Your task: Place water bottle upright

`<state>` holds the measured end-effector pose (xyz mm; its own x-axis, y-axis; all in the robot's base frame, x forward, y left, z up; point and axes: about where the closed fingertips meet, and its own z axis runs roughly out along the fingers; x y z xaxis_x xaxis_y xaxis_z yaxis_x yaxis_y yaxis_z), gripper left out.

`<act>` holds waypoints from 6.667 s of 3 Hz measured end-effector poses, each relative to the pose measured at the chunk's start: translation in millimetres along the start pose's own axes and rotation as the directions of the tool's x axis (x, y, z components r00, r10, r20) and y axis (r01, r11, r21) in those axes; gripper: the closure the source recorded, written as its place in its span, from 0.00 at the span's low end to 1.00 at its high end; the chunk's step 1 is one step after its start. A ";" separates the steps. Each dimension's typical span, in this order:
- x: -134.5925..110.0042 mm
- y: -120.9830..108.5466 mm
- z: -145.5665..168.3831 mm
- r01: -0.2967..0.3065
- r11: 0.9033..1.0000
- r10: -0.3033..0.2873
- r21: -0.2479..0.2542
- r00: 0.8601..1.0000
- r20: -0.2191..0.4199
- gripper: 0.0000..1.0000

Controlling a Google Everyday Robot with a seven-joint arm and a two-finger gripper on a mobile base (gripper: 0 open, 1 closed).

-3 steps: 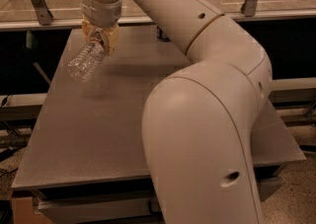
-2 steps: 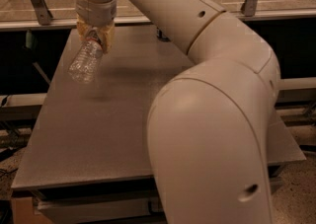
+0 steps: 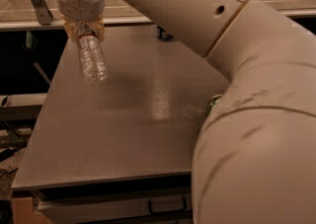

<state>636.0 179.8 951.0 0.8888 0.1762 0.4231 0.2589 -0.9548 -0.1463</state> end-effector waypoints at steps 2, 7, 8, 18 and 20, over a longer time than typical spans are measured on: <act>3.6 10.3 -51.8 0.229 0.969 -0.211 0.098 0.963 -0.166 1.00; -18.3 21.5 -69.3 0.617 0.598 -0.461 0.512 0.787 -0.410 1.00; -19.7 32.7 -73.1 0.677 0.565 -0.500 0.471 0.736 -0.457 1.00; -84.0 66.6 -35.2 0.861 0.072 -0.274 0.503 0.502 -0.820 0.36; -91.4 75.7 -34.0 0.856 0.071 -0.273 0.513 0.511 -0.815 0.00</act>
Offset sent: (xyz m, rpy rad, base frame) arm -0.0207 -0.0005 0.0315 0.0239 -0.1112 0.1664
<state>561.5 83.2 931.7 0.0753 0.1549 0.9851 0.9728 0.2055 -0.1067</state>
